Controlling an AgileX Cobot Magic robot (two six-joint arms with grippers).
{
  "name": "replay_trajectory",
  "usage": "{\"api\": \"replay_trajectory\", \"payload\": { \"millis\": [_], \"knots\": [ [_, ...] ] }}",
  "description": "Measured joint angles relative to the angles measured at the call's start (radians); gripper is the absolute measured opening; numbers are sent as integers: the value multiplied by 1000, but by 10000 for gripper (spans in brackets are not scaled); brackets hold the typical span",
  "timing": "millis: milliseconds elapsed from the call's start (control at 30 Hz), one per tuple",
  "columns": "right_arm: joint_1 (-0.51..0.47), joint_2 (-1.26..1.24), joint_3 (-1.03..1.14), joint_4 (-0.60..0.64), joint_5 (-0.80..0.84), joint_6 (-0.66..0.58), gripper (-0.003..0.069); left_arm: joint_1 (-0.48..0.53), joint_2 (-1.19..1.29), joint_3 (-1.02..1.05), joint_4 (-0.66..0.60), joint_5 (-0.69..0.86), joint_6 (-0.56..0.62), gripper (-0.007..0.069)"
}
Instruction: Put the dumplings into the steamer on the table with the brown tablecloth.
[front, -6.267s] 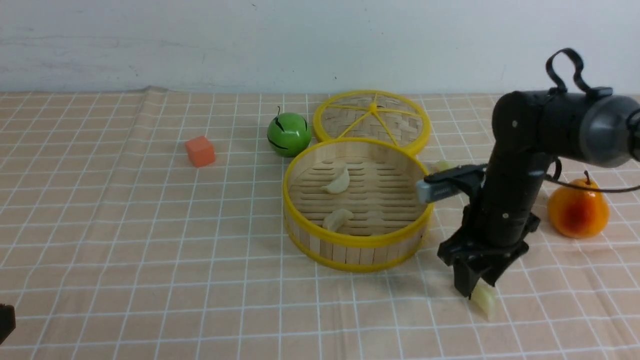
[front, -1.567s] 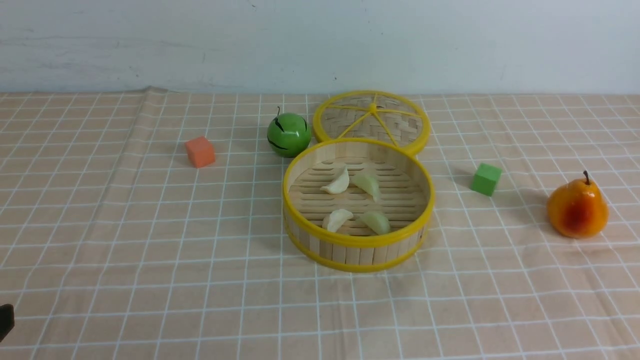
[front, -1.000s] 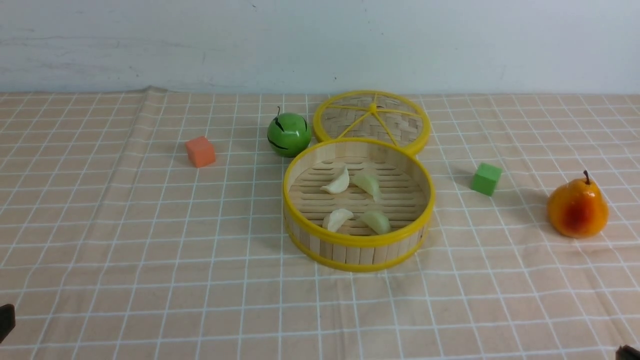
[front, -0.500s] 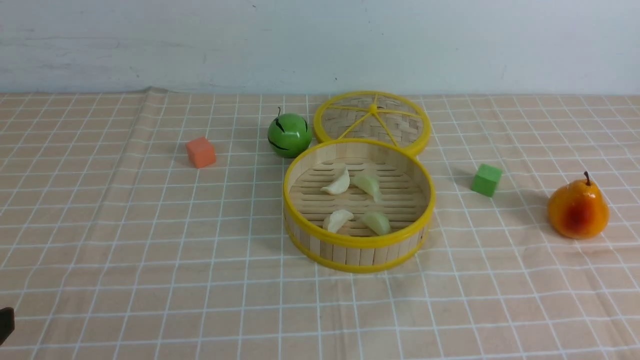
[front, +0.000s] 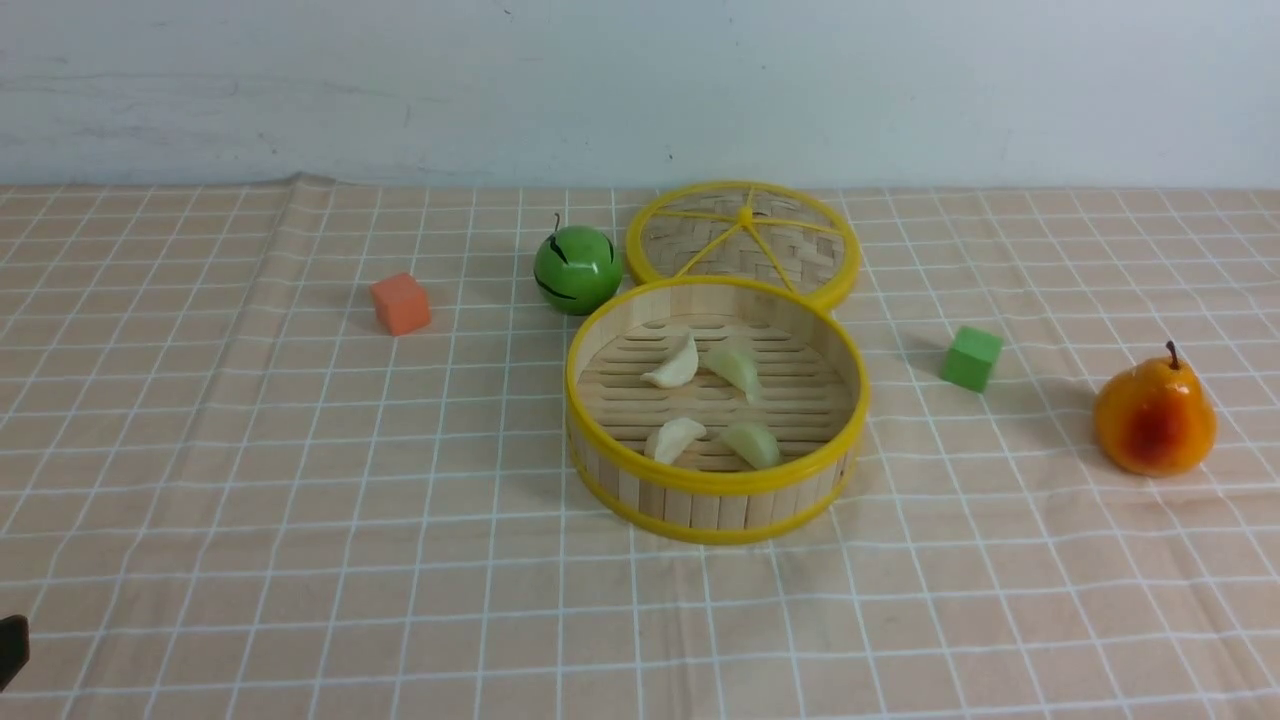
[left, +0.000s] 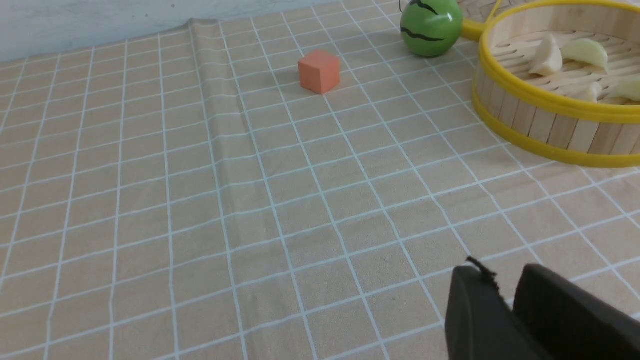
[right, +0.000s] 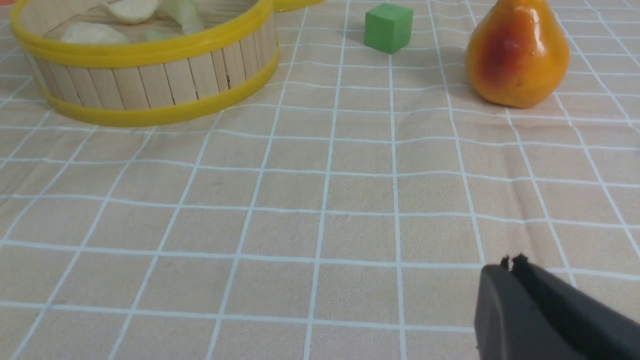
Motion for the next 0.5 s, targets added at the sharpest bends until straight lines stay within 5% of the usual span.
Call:
{"api": "replay_trajectory", "payload": {
  "millis": [500],
  "knots": [
    [0, 0, 0, 0, 2, 0, 47, 0, -9, 39, 6, -31, 0, 131]
  ]
}}
